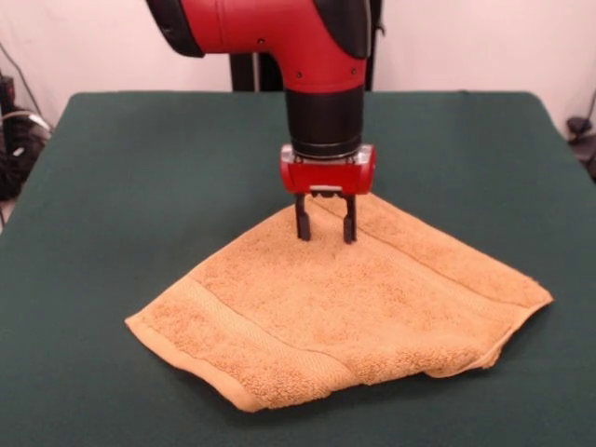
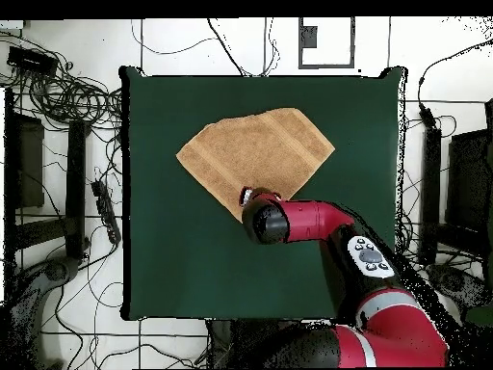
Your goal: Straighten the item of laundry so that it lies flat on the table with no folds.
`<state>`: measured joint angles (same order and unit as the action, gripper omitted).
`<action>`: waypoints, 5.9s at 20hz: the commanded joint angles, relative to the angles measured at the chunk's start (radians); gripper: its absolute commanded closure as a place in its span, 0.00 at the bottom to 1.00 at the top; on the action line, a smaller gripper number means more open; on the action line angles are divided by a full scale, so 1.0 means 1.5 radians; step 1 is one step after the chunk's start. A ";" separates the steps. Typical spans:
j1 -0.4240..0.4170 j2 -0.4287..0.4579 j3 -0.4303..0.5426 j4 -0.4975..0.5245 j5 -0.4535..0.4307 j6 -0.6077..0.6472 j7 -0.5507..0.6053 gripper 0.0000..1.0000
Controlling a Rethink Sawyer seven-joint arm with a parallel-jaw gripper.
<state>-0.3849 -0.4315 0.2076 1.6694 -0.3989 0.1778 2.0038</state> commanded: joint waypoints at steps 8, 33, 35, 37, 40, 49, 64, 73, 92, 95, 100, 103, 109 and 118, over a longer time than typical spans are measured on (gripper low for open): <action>0.037 0.045 -0.046 0.125 -0.016 -0.054 0.088 0.00; 0.083 -0.194 -0.073 0.355 0.083 0.056 0.102 0.00; 0.111 -0.181 -0.096 0.310 0.083 0.045 0.110 0.00; 0.124 -0.136 -0.100 0.251 0.092 0.024 0.114 0.00; 0.138 -0.112 -0.104 0.195 0.108 0.008 0.113 0.00; 0.137 -0.112 -0.087 0.143 0.140 0.007 0.101 0.00; 0.144 -0.017 -0.072 0.012 0.135 -0.018 0.064 0.00; 0.165 0.098 -0.095 -0.045 0.119 -0.095 0.077 0.00; 0.095 0.159 -0.063 0.000 0.055 -0.127 0.036 0.00; 0.094 0.142 -0.074 0.041 0.042 -0.134 0.047 0.00; 0.106 0.109 -0.095 0.104 0.036 -0.142 0.071 0.00; 0.107 0.096 -0.098 0.128 0.036 -0.134 0.071 0.00; 0.112 0.090 -0.108 0.173 0.039 -0.157 0.081 0.00; 0.142 0.066 -0.144 0.229 0.059 -0.169 0.091 0.00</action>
<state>-0.2040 -0.4195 0.0035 1.8177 -0.2956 -0.1865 2.0036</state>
